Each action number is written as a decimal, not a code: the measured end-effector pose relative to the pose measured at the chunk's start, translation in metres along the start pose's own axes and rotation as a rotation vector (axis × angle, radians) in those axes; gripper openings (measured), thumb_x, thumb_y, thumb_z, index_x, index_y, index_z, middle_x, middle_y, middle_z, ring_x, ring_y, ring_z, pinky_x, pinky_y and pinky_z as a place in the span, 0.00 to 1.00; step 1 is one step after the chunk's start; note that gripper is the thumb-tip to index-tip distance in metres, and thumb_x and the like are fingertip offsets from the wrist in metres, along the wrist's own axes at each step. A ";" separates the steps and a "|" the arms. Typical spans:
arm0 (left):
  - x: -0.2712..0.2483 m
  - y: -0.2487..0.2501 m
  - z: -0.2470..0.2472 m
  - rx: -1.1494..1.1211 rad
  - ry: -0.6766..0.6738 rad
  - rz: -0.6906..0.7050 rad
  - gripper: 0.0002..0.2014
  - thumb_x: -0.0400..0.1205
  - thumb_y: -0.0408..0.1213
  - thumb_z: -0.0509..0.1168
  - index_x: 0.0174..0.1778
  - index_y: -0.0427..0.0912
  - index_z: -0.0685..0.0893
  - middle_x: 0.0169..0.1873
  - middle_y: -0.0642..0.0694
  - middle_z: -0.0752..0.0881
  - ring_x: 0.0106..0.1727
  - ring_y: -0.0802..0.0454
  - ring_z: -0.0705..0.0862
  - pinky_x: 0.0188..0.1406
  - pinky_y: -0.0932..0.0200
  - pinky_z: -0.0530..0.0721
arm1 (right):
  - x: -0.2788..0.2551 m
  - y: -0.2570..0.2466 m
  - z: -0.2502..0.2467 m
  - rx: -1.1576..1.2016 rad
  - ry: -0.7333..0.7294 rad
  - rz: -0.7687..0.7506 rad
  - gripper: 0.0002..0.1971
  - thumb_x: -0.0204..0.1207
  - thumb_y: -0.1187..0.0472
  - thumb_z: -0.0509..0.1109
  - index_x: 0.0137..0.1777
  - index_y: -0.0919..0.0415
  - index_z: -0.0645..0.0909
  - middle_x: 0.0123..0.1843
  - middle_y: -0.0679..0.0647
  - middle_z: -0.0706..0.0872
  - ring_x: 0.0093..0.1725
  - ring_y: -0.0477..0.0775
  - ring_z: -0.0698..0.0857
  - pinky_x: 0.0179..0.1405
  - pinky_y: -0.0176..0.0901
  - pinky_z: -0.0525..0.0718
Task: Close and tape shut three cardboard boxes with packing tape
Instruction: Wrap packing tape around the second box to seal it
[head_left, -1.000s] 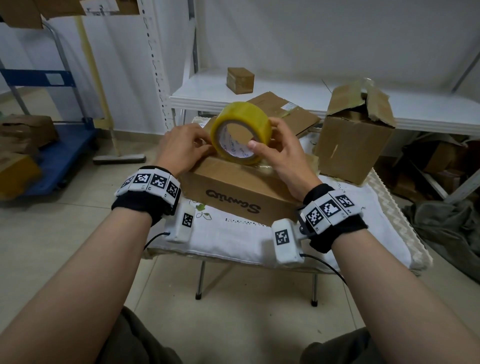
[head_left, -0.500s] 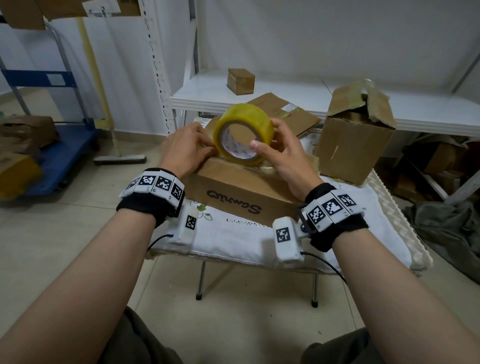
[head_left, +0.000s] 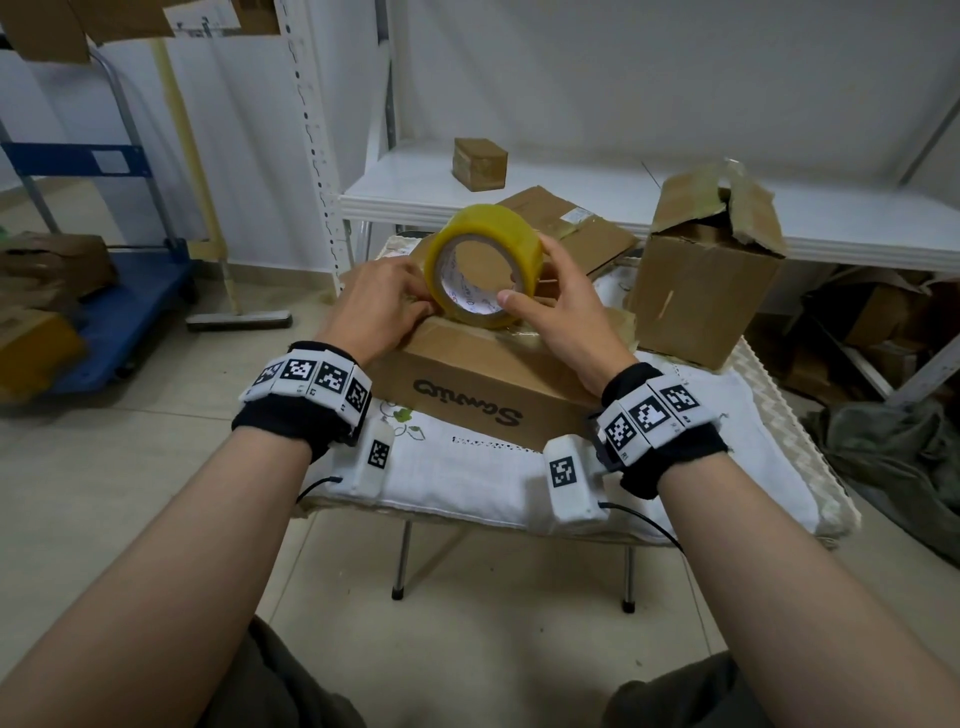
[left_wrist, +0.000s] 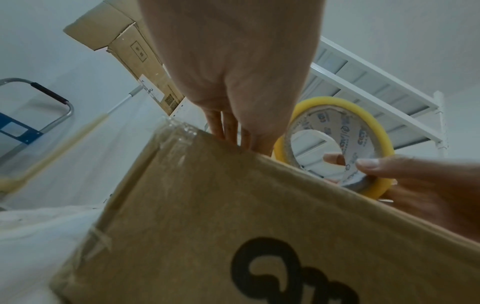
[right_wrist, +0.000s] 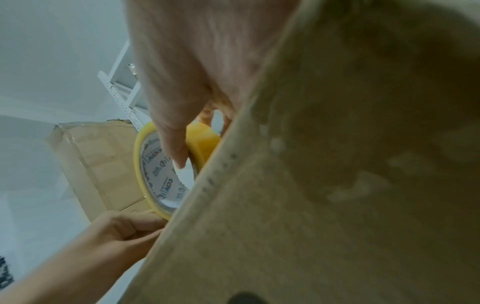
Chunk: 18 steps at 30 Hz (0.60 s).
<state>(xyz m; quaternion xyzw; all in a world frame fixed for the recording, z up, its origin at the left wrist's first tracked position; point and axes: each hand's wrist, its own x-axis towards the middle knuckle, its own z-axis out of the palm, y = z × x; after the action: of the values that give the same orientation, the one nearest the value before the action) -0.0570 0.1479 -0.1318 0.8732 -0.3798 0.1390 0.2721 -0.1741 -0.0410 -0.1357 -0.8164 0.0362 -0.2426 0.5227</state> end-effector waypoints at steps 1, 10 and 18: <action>0.000 -0.001 0.000 -0.016 0.025 -0.002 0.07 0.78 0.34 0.75 0.51 0.43 0.94 0.52 0.46 0.91 0.55 0.46 0.85 0.65 0.50 0.79 | 0.000 -0.001 -0.001 -0.015 0.006 0.001 0.33 0.80 0.59 0.77 0.82 0.49 0.68 0.65 0.47 0.81 0.59 0.41 0.82 0.52 0.25 0.82; -0.006 -0.002 0.005 0.038 0.090 0.082 0.07 0.78 0.44 0.75 0.50 0.49 0.94 0.50 0.51 0.93 0.56 0.46 0.86 0.66 0.37 0.78 | 0.002 0.000 -0.006 -0.058 0.024 0.068 0.27 0.72 0.57 0.83 0.68 0.60 0.77 0.60 0.56 0.88 0.58 0.52 0.88 0.59 0.42 0.88; -0.005 0.006 0.013 0.168 0.129 -0.117 0.11 0.82 0.48 0.69 0.55 0.52 0.92 0.57 0.49 0.90 0.69 0.47 0.76 0.70 0.46 0.65 | 0.002 -0.001 -0.003 -0.007 0.084 0.069 0.22 0.71 0.60 0.84 0.62 0.61 0.81 0.53 0.60 0.92 0.54 0.58 0.90 0.57 0.52 0.90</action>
<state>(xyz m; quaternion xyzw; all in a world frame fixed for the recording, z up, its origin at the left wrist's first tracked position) -0.0640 0.1400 -0.1423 0.9027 -0.2970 0.2103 0.2296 -0.1742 -0.0438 -0.1332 -0.8058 0.0871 -0.2581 0.5259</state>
